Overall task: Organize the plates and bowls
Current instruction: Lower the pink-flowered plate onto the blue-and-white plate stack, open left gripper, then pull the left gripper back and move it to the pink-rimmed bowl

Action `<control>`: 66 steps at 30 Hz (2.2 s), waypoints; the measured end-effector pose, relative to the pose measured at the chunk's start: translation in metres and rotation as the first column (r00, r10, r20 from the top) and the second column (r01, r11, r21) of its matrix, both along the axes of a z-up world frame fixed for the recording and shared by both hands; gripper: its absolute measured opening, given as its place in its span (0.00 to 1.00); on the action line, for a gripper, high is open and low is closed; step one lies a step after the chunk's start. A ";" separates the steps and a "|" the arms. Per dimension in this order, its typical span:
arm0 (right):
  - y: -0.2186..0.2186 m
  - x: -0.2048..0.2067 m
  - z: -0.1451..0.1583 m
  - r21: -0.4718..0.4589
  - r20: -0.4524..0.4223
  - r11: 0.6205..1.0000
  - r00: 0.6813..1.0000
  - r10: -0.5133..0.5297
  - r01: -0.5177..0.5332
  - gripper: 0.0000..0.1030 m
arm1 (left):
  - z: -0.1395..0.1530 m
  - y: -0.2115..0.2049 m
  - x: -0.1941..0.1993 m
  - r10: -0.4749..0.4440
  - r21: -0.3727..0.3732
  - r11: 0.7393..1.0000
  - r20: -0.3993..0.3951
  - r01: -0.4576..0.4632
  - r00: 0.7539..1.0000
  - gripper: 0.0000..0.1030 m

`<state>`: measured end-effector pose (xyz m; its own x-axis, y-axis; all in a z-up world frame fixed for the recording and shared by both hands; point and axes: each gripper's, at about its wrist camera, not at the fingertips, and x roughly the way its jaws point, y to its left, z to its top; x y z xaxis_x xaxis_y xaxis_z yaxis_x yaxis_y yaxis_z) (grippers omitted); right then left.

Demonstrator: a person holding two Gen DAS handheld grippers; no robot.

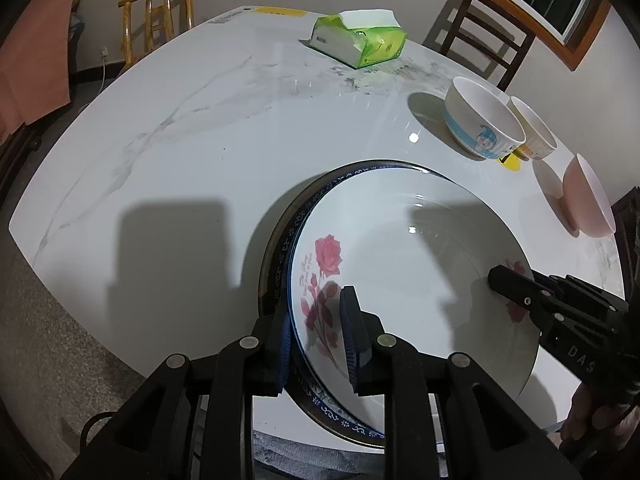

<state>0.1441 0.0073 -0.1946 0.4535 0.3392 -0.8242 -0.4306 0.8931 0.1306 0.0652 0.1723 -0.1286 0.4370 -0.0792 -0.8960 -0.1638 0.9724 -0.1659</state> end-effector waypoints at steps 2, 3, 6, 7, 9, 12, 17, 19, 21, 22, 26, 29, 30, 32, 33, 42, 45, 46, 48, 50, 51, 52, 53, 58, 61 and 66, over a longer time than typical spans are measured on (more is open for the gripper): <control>0.001 0.000 0.001 -0.004 -0.001 1.000 1.000 -0.001 0.001 0.20 | 0.000 0.000 0.001 -0.002 0.000 1.000 -0.002 0.002 1.000 0.19; 0.000 0.001 0.001 -0.005 -0.004 1.000 1.000 -0.004 0.004 0.20 | 0.000 -0.001 0.001 0.000 0.001 1.000 -0.002 0.000 1.000 0.19; 0.004 0.000 0.002 -0.031 -0.010 1.000 1.000 -0.002 0.002 0.21 | 0.000 -0.001 0.002 0.003 0.000 1.000 -0.005 -0.003 1.000 0.21; 0.004 0.001 0.002 -0.040 -0.014 0.999 1.000 -0.003 0.003 0.21 | 0.000 -0.001 0.003 0.005 -0.005 1.000 -0.006 -0.005 1.000 0.21; 0.006 0.002 0.003 -0.054 -0.025 0.999 1.000 -0.008 0.007 0.22 | 0.000 0.000 0.003 0.011 -0.012 1.000 -0.010 -0.011 1.000 0.23; 0.012 0.001 0.004 -0.083 -0.032 0.996 0.999 0.011 -0.013 0.33 | 0.000 0.000 0.004 0.012 -0.009 1.000 -0.014 -0.012 1.000 0.24; 0.025 -0.005 0.004 -0.173 -0.011 0.984 0.999 0.032 -0.033 0.39 | 0.002 -0.002 0.004 0.015 0.003 1.000 -0.012 -0.015 1.000 0.32; 0.026 -0.005 0.004 -0.181 -0.017 0.983 0.999 0.027 -0.030 0.39 | 0.002 -0.003 0.005 0.016 0.009 1.000 -0.012 -0.016 1.000 0.33; 0.028 -0.005 0.004 -0.199 -0.023 0.979 0.999 0.029 -0.033 0.39 | 0.002 -0.004 0.005 0.020 0.025 1.000 -0.010 -0.020 1.000 0.33; 0.030 -0.006 0.004 -0.211 -0.025 0.977 0.999 0.030 -0.034 0.39 | 0.003 -0.004 0.006 0.022 0.029 0.999 -0.009 -0.022 1.000 0.34; 0.037 -0.008 0.004 -0.267 -0.020 0.963 0.999 0.037 -0.041 0.39 | 0.006 -0.006 0.006 0.026 0.060 0.998 0.009 -0.027 1.000 0.35; 0.037 -0.009 0.004 -0.274 -0.012 0.961 0.999 0.040 -0.042 0.40 | 0.008 -0.005 0.006 0.030 0.057 0.998 0.017 -0.031 0.999 0.37; 0.037 -0.009 0.005 -0.273 -0.007 0.961 0.999 0.041 -0.042 0.40 | 0.008 -0.005 0.006 0.031 0.056 0.998 0.019 -0.032 0.999 0.37; 0.036 -0.010 0.007 -0.264 -0.002 0.964 0.999 0.042 -0.041 0.40 | 0.011 -0.004 0.005 0.032 0.055 0.998 0.025 -0.033 0.999 0.37; 0.034 -0.010 0.009 -0.256 -0.001 0.966 0.999 0.041 -0.039 0.40 | 0.012 -0.005 0.005 0.033 0.057 0.998 0.029 -0.035 0.999 0.38; 0.004 -0.017 0.032 -0.179 0.093 0.984 0.996 -0.010 0.027 0.40 | 0.033 -0.023 0.002 0.035 0.147 0.988 0.103 -0.050 0.994 0.46; -0.018 -0.016 0.036 -0.150 0.096 0.986 0.994 -0.060 0.074 0.40 | 0.039 -0.039 0.003 0.003 0.162 0.987 0.118 -0.023 0.993 0.50; -0.030 -0.017 0.038 -0.135 0.096 0.986 0.991 -0.088 0.101 0.40 | 0.041 -0.046 0.004 -0.005 0.166 0.986 0.123 -0.016 0.992 0.50; -0.048 -0.018 0.042 -0.116 0.094 0.984 0.988 -0.122 0.133 0.40 | 0.043 -0.061 0.005 -0.033 0.175 0.985 0.129 0.010 0.991 0.54; -0.068 -0.019 0.046 -0.101 0.092 0.981 0.983 -0.159 0.168 0.40 | 0.044 -0.077 0.007 -0.057 0.168 0.985 0.127 0.036 0.990 0.59; -0.080 -0.021 0.048 -0.094 0.095 0.977 0.979 -0.183 0.192 0.40 | 0.044 -0.084 0.008 -0.067 0.165 0.985 0.125 0.046 0.990 0.61; -0.094 -0.022 0.051 -0.090 0.096 0.972 0.973 -0.210 0.218 0.40 | 0.045 -0.093 0.010 -0.080 0.160 0.985 0.125 0.060 0.989 0.61; -0.102 -0.022 0.052 -0.086 0.098 0.969 0.970 -0.223 0.232 0.40 | 0.046 -0.102 0.012 -0.092 0.156 0.985 0.124 0.072 0.988 0.62; -0.158 -0.020 0.065 -0.061 0.088 0.947 0.947 -0.309 0.315 0.41 | 0.053 -0.148 0.023 -0.178 0.141 0.977 0.118 0.160 0.977 0.67; -0.197 -0.020 0.071 -0.009 0.037 0.926 0.926 -0.376 0.377 0.41 | 0.057 -0.173 0.029 -0.216 0.139 0.970 0.101 0.201 0.971 0.71; -0.249 -0.014 0.080 0.022 0.014 0.885 0.885 -0.466 0.466 0.41 | 0.064 -0.213 0.041 -0.281 0.139 0.953 0.086 0.268 0.956 0.72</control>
<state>0.1301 -0.2422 -0.1142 0.5782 0.0993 -0.8098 0.0320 0.9890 0.1441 0.1063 -0.0405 -0.0651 0.5051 -0.1005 -0.8572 0.1242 0.9913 -0.0430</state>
